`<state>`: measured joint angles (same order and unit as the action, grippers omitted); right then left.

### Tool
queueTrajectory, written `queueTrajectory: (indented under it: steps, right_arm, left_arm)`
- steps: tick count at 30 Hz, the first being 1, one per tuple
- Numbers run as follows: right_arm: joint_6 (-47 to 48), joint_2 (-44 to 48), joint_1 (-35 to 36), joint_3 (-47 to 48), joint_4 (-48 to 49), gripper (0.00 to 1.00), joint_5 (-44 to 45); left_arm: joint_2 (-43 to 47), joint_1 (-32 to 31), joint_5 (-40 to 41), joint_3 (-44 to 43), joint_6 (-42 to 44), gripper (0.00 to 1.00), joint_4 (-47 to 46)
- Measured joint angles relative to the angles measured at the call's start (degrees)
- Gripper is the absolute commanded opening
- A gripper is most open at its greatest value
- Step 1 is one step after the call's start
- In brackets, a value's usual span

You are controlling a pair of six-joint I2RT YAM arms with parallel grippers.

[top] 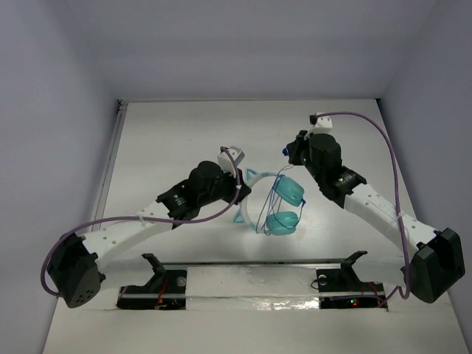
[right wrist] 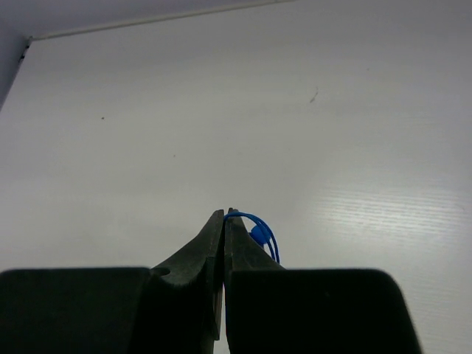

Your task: Wrap the headphones

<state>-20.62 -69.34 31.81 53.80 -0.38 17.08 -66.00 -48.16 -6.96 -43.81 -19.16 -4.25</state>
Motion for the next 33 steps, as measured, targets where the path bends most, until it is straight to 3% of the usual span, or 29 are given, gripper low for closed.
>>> queueTrajectory:
  steps: [7,10,11,14,18,21,23,25,27,31,32,33]
  right_arm:
    - [-7.08,2.62,0.0,-5.99,1.97,0.01,-6.88]
    - [-11.21,3.89,0.02,-7.74,3.91,0.26,-10.21]
    - [-12.61,4.37,0.02,-8.02,4.0,0.39,-11.02]
    - [-15.72,5.99,0.02,-8.33,4.22,0.56,-11.72]
    - [-18.12,9.6,0.0,-8.33,3.32,0.67,-10.21]
    - [-18.4,12.7,-0.31,-8.33,2.08,0.67,-7.74]
    - [-18.14,14.25,-0.37,-8.33,1.64,0.57,-6.45]
    - [-17.4,15.13,-0.37,-8.44,1.68,0.15,-5.42]
    - [-16.68,15.63,-0.37,-9.6,3.13,0.0,-5.29]
    - [-12.7,16.41,-0.37,-16.11,8.68,0.0,-10.93]
    - [-11.32,16.41,-0.39,-17.99,10.19,0.05,-13.09]
    - [-10.16,16.41,-0.39,-19.69,11.72,0.22,-14.84]
  left_arm:
    - [2.16,1.01,1.09,-8.0,0.04,0.0,1.25]
    - [2.08,1.88,1.88,-10.25,0.0,0.0,2.03]
    - [1.97,2.19,1.95,-10.69,-0.02,0.0,2.27]
    - [1.57,3.32,2.23,-11.96,-0.68,0.0,2.47]
    - [1.46,5.77,1.97,-12.83,-1.77,0.0,3.37]
    - [1.46,7.91,1.7,-13.81,-2.36,0.0,5.25]
    - [1.33,9.4,1.38,-14.91,-2.54,0.0,6.71]
    - [1.09,10.47,1.18,-16.28,-2.64,0.0,8.15]
    - [0.63,11.06,1.29,-18.14,-2.62,0.0,9.9]
    - [-1.4,11.15,1.49,-23.93,-2.25,0.0,14.25]
    - [-2.01,11.15,1.6,-25.55,-2.08,0.0,15.26]
    - [-2.56,11.15,1.73,-27.02,-1.79,0.0,16.06]
